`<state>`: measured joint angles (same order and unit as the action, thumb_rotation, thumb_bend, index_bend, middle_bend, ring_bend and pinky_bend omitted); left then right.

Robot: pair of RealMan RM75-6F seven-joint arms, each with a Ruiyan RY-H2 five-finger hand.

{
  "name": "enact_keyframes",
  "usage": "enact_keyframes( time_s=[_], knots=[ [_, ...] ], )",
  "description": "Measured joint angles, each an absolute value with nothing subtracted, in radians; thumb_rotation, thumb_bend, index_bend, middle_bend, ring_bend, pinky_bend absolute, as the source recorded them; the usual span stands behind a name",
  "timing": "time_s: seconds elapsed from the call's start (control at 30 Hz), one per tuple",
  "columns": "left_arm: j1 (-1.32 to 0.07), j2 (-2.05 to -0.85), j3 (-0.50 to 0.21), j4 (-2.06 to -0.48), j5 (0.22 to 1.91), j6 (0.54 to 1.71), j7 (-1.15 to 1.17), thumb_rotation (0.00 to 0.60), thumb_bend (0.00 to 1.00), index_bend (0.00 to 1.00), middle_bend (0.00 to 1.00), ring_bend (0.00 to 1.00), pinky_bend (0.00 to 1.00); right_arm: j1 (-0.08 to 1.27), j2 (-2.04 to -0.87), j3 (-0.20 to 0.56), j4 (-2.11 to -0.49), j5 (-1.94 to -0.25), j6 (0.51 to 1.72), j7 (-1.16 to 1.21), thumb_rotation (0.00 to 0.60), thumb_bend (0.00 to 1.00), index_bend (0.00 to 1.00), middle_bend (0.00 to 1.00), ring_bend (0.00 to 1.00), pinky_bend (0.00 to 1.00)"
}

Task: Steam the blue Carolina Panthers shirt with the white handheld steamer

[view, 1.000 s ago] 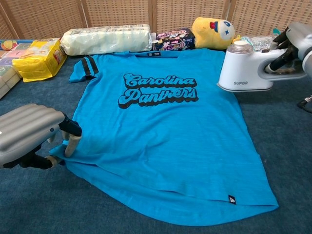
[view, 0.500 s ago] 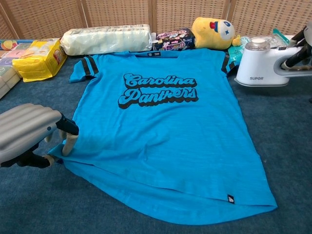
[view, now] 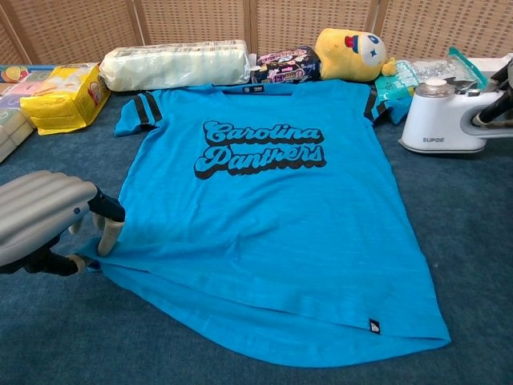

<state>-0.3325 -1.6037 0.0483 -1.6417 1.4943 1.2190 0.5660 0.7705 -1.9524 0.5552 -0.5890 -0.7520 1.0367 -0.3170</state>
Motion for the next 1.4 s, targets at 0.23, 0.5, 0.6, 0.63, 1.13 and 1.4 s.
enact_keyframes(
  time_s=[0.23,0.5,0.6,0.63,1.13,1.4],
  knots=[
    [-0.329,-1.597,0.048,-1.643,1.494,1.226,0.565,0.600,0.48,0.66,0.53,0.44,0.48,0.785,-1.979,0.553,-0.537,-0.762,1.000,-0.301,0.600,0.30,0.40,0.43,0.48,0.48],
    [-0.329,-1.592,0.050,-1.644,1.496,1.226,0.559,0.600,0.48,0.66,0.53,0.44,0.47,0.778,-1.980,0.539,-0.527,-0.786,0.981,-0.298,0.600,0.29,0.17,0.24,0.24,0.25],
    [-0.330,-1.594,0.050,-1.643,1.497,1.225,0.559,0.600,0.48,0.66,0.53,0.44,0.47,0.768,-1.972,0.526,-0.533,-0.805,0.981,-0.296,0.600,0.28,0.11,0.20,0.19,0.18],
    [-0.330,-1.594,0.050,-1.643,1.498,1.225,0.559,0.600,0.48,0.66,0.53,0.44,0.47,0.765,-1.969,0.520,-0.535,-0.815,0.982,-0.294,0.600,0.28,0.11,0.19,0.18,0.17],
    [-0.330,-1.596,0.049,-1.639,1.493,1.223,0.562,0.600,0.48,0.66,0.53,0.44,0.47,0.718,-1.939,0.404,-0.518,-0.971,1.002,-0.260,0.600,0.26,0.03,0.13,0.10,0.09],
    [-0.332,-1.598,0.048,-1.635,1.492,1.220,0.561,0.600,0.48,0.66,0.53,0.44,0.47,0.696,-1.916,0.356,-0.524,-1.029,0.987,-0.255,0.600,0.31,0.00,0.08,0.05,0.06]
  ],
)
